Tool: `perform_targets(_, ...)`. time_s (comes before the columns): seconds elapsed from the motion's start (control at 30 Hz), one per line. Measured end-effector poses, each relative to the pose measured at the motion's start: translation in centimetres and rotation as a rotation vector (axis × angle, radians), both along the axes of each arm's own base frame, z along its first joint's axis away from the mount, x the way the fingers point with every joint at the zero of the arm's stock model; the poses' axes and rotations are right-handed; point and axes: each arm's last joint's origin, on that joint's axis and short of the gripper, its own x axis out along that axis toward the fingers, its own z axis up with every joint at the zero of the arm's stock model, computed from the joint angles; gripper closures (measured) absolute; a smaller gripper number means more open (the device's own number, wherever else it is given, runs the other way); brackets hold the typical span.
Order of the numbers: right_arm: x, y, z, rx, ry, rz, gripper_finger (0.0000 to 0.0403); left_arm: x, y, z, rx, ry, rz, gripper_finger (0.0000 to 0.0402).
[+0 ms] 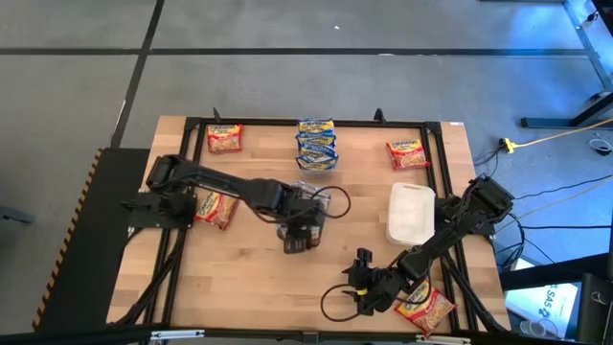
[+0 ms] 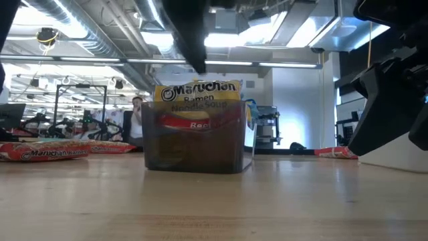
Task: Sort Maruchan noodles
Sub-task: Put the red noodle pack into the white bin
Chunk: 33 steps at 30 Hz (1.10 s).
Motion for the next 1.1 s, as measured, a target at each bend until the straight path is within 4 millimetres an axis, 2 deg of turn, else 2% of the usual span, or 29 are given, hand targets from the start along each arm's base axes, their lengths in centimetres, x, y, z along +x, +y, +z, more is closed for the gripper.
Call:
perform_targets(0.17, 0.0, 0.0, 0.0, -0.003, -0.001, 0.002, 0.0157, -3.4, -1.0, 2.2, -0.024, -0.010, 0.052, 0.0201)
perform_targets(0.3, 0.0, 0.0, 0.0, -0.018, -0.003, 0.017, 0.0157, -8.1, -0.7, 2.2, -0.038, -0.016, 0.200, 0.0201)
perform_targets(0.47, 0.0, -0.1, 0.0, -0.051, -0.021, 0.013, 0.0157, -14.5, 0.3, 0.0, -0.048, -0.029, 0.476, 0.0201)
perform_targets(0.6, 0.1, -0.1, 0.1, -0.077, -0.035, 0.007, 0.0157, -18.0, 1.5, -2.3, -0.104, -0.038, 0.763, 0.0201)
perform_targets(0.73, 0.1, -0.2, 0.1, -0.099, -0.047, 0.001, 0.0157, -19.9, 2.8, -5.1, -0.127, 0.008, 0.988, 0.0201)
perform_targets(0.83, 0.1, -0.2, 0.1, -0.099, -0.047, 0.000, 0.0157, -20.5, 3.6, -6.8, -0.093, 0.058, 1.010, 0.0201)
perform_targets(1.1, 0.1, -0.2, 0.1, -0.104, -0.050, -0.005, 0.0157, -21.4, 5.8, -8.4, -0.026, 0.144, 1.115, 0.0213)
